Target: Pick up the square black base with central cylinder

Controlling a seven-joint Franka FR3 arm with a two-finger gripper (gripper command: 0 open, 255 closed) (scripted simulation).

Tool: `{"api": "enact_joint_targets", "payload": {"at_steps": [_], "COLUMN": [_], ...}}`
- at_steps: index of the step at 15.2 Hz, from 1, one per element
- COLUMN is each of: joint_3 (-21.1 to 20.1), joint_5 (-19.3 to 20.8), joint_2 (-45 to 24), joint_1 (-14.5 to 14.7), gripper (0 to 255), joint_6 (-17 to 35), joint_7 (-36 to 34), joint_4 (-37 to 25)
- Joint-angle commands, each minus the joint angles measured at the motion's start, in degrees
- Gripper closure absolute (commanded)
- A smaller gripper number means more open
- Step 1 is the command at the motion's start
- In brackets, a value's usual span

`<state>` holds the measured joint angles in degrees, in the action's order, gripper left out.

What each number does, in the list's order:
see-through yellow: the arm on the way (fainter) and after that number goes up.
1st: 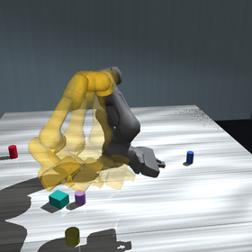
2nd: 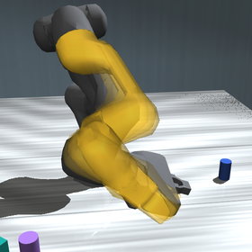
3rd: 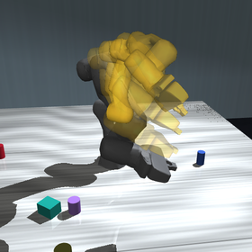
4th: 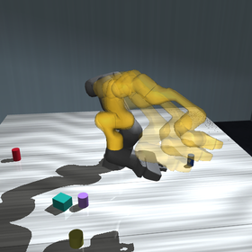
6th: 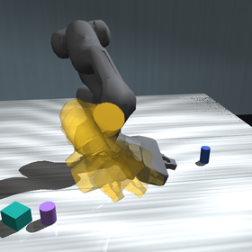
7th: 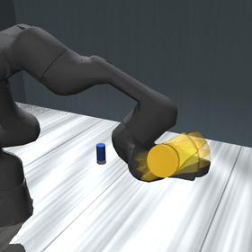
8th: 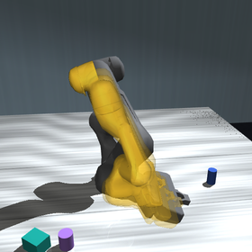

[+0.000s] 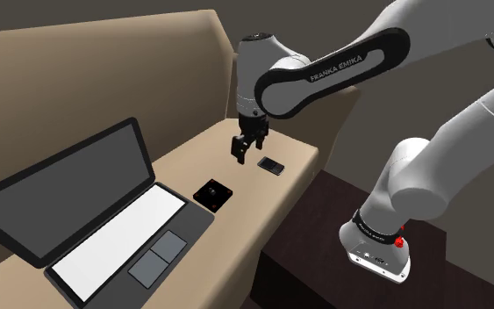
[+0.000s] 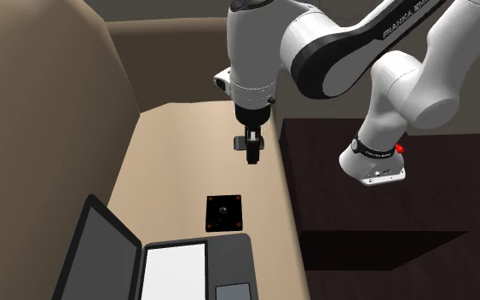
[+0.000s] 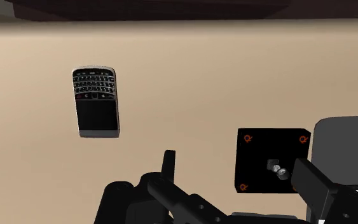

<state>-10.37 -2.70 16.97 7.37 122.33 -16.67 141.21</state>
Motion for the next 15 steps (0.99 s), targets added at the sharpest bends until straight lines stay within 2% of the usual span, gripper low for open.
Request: {"api": "enact_joint_targets", "payload": {"at_steps": [1,6,12,15], "joint_3": [-1.20,-3.80,-5.24,-4.92], "joint_5": [0.56,3.11,8.34,9.16], "joint_2": [-4.87,-15.17,-27.68,-29.37], "joint_1": [0.33,1.62,4.11,4.35], "gripper": [0,0,0,0], "joint_6": [3.54,9.72,14.74,16.81], "joint_7": [-1.34,-5.56,-11.29,-11.88], "joint_4": [-1.81,-6.69,-14.72,-14.27]}}
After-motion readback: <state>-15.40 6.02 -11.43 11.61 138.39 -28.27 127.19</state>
